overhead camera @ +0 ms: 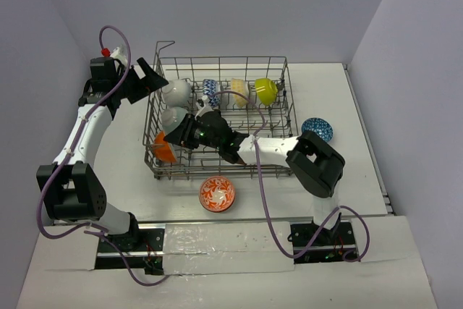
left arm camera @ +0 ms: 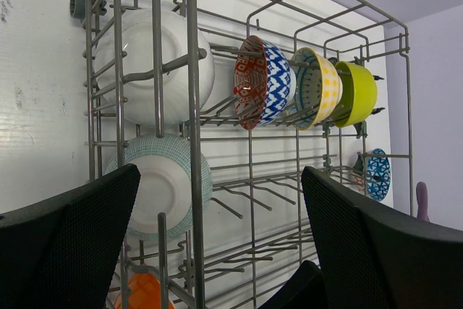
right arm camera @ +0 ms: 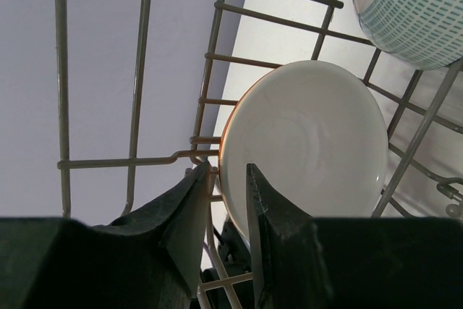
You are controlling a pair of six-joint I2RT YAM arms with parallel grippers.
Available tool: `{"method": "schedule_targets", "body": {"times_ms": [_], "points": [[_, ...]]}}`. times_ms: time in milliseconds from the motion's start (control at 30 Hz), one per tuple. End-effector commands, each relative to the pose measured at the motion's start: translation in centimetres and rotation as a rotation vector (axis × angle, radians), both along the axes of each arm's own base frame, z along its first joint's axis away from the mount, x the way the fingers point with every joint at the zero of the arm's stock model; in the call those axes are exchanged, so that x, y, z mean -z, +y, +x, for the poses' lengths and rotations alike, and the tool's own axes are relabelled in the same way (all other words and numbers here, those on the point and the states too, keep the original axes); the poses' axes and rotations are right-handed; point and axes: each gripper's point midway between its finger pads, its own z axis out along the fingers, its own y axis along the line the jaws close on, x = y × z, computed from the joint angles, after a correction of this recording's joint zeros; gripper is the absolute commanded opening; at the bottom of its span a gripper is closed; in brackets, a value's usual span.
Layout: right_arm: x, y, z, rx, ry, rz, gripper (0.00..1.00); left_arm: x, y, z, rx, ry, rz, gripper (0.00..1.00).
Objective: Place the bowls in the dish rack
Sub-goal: Turn the bowl upside down over the dish rack.
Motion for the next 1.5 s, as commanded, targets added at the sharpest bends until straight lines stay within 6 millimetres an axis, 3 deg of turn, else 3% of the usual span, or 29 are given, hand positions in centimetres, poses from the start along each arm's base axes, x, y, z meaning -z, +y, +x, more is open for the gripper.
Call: {"method": "schedule_targets", "body": {"times_ms": [0, 233, 533, 833, 1467], "points": [[-2.6, 1.2, 0.6, -0.023, -0.047, 0.069, 0.33, -2.7, -0.2, 0.5, 0.010, -0.072, -0.012, 0.99], [-2.7, 1.4, 0.5, -0.031, -0.048, 0.073, 0.15, -2.6, -0.2, 0.5, 0.010, -0.071, -0.013, 0.99], [-2.8, 0.3, 0.7, 0.013, -0.056, 0.056, 0.02, -2.7, -0.2, 0.4, 0.011, -0.073, -0.017, 0.99], [-1.2, -2.3, 0.5, 0.094, -0.038, 0.027, 0.00, -2.6, -0.3, 0.4, 0.015, -0.069, -0.025, 0.99], [1.4, -5.7, -0.5, 0.163, -0.011, -0.050, 0.00, -2.3, -0.6, 0.5, 0.022, -0.063, -0.028, 0.99]]}}
